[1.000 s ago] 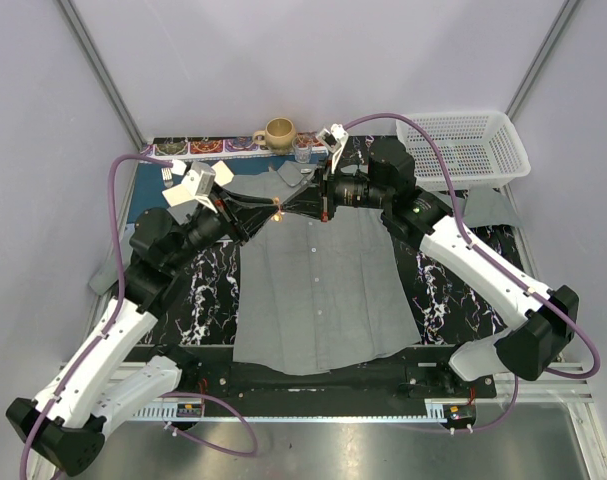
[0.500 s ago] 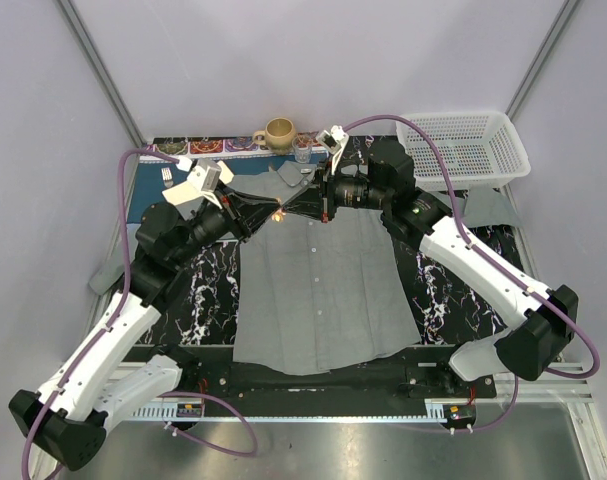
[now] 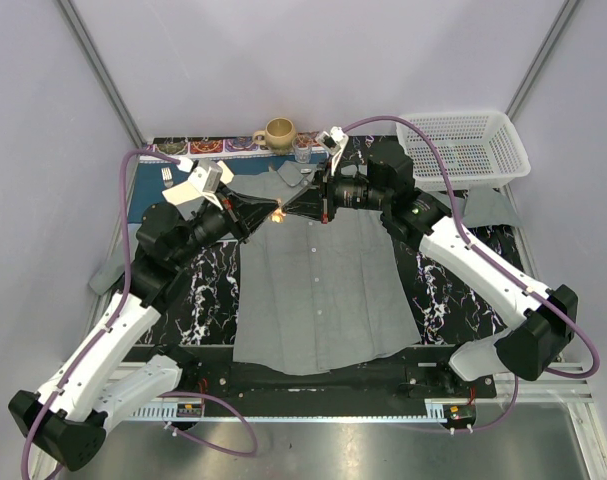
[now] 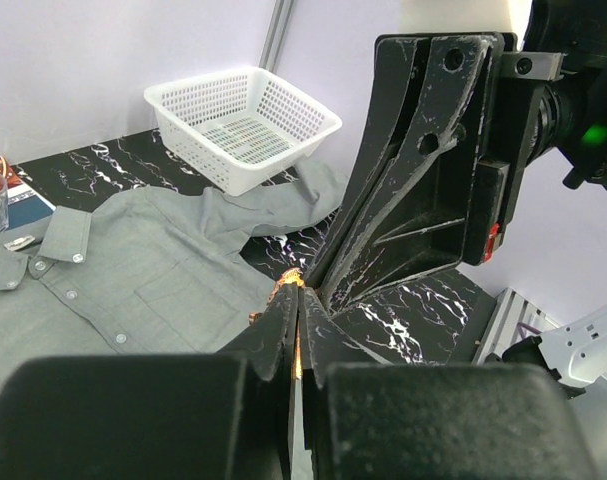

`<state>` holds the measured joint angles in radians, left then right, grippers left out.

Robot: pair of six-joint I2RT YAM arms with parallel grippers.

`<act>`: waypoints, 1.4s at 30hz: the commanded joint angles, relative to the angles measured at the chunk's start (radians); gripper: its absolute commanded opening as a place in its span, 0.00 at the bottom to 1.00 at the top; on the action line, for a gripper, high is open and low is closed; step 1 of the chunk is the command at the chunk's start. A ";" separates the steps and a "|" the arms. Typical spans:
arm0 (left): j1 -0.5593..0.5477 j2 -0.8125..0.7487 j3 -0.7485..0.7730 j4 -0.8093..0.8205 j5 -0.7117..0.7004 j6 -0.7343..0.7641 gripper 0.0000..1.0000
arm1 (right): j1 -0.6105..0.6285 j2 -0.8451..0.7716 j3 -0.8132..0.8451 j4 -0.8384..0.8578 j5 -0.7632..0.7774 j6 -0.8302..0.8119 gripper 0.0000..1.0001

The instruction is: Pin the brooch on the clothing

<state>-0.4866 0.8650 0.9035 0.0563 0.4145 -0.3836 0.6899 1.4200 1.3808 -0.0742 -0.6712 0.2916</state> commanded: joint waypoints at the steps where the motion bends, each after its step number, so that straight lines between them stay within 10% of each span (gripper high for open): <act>1: 0.002 -0.004 0.012 -0.015 -0.042 0.018 0.00 | 0.014 -0.061 0.012 0.067 -0.044 0.009 0.00; 18: 0.066 -0.083 -0.051 0.145 0.107 -0.078 0.49 | -0.009 -0.072 0.003 0.067 -0.018 -0.003 0.00; 32: 0.157 -0.118 0.109 -0.052 0.546 0.490 0.44 | -0.009 -0.199 -0.101 0.158 -0.197 -0.611 0.00; 42: 0.122 -0.093 0.189 -0.249 0.479 0.825 0.43 | 0.069 -0.247 -0.202 0.172 -0.186 -1.020 0.00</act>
<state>-0.3382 0.7547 1.0458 -0.1280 0.8822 0.2668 0.7212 1.2060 1.2392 0.0425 -0.8501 -0.5030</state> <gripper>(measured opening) 0.448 0.022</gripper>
